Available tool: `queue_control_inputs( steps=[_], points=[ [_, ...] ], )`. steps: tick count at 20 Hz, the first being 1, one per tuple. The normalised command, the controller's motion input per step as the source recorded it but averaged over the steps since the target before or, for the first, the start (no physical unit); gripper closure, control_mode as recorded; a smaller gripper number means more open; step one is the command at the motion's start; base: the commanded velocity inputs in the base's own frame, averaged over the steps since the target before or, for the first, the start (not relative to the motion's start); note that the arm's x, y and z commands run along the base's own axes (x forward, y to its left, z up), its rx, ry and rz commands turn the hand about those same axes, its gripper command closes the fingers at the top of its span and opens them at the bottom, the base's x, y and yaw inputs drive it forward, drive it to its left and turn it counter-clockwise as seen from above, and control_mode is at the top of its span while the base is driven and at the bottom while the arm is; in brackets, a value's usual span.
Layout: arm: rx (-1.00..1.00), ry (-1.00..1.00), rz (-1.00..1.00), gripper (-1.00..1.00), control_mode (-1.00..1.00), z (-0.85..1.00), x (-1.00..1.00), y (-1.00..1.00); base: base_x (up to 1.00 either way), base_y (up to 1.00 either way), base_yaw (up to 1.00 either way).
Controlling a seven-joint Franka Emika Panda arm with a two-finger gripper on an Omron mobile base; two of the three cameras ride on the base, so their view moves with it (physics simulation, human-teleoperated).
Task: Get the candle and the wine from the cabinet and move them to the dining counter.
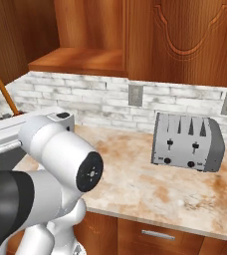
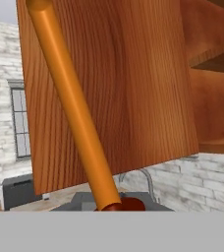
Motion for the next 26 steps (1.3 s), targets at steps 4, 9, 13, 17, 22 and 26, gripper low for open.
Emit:
queue_control_inputs(
  steps=[4,9,13,17,22,26],
  points=[
    [0.00,0.00,0.00,1.00,-1.00,0.00,0.00,0.00,0.00,0.00,0.00],
    [0.00,0.00,0.00,1.00,-1.00,0.00,0.00,0.00,0.00,0.00,0.00],
    [0.00,0.00,0.00,1.00,-1.00,0.00,0.00,0.00,0.00,0.00,0.00],
    [0.00,0.00,0.00,1.00,-1.00,0.00,0.00,0.00,0.00,0.00,0.00],
    [0.00,0.00,0.00,1.00,-1.00,0.00,0.00,0.00,0.00,0.00,0.00],
    [0.00,0.00,0.00,1.00,1.00,0.00,0.00,0.00,0.00,0.00,0.00]
  ],
)
